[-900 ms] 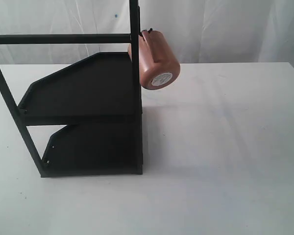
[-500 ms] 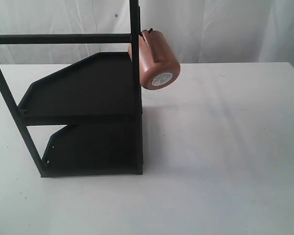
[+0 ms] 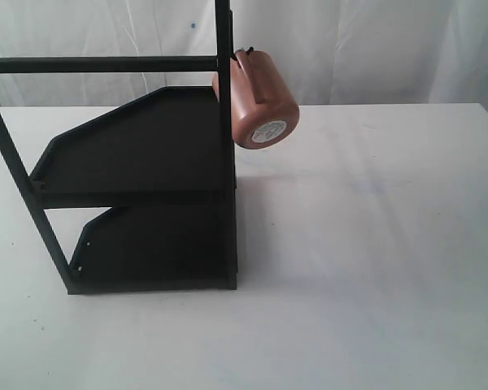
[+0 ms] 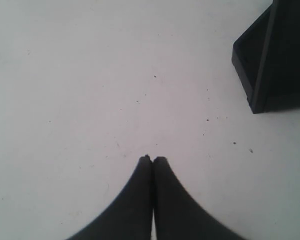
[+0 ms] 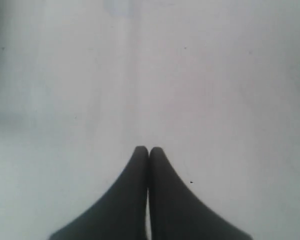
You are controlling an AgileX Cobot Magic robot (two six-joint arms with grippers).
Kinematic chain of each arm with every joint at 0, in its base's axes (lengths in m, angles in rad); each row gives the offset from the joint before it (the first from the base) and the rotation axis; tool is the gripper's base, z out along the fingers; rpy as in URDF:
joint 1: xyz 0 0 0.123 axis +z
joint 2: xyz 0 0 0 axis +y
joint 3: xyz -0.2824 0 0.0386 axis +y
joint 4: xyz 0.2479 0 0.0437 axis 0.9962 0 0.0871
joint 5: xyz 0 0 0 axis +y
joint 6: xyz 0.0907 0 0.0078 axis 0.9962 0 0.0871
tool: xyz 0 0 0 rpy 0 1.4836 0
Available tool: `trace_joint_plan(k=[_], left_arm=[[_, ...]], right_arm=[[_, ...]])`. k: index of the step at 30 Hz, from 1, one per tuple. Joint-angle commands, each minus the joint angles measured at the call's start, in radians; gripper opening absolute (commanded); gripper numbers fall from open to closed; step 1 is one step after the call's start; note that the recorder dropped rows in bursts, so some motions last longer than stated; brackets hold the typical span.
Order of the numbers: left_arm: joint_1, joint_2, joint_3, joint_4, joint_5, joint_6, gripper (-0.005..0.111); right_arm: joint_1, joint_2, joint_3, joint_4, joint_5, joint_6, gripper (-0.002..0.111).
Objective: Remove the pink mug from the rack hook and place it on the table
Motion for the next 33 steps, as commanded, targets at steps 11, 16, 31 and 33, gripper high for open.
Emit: trace_joint_plan(k=[11,16,31,33], left_arm=[[0.000,-0.004,0.003,-0.004,0.000,0.000,0.000],[0.000,-0.004,0.003,-0.004,0.000,0.000,0.000],[0.000,-0.004,0.003,-0.004,0.000,0.000,0.000],[0.000,-0.004,0.003,-0.004,0.000,0.000,0.000]], right_arm=[[0.112,0.137,-0.321,0.187,0.051,-0.229,0.000],[0.112,0.271,-0.487,0.238,0.204,-0.296,0.000],[0.019,0.672,-0.775,0.786,0.349,-0.751,0.000],[-0.024,0.686,-0.783,0.999,0.461,-0.911,0.000]])
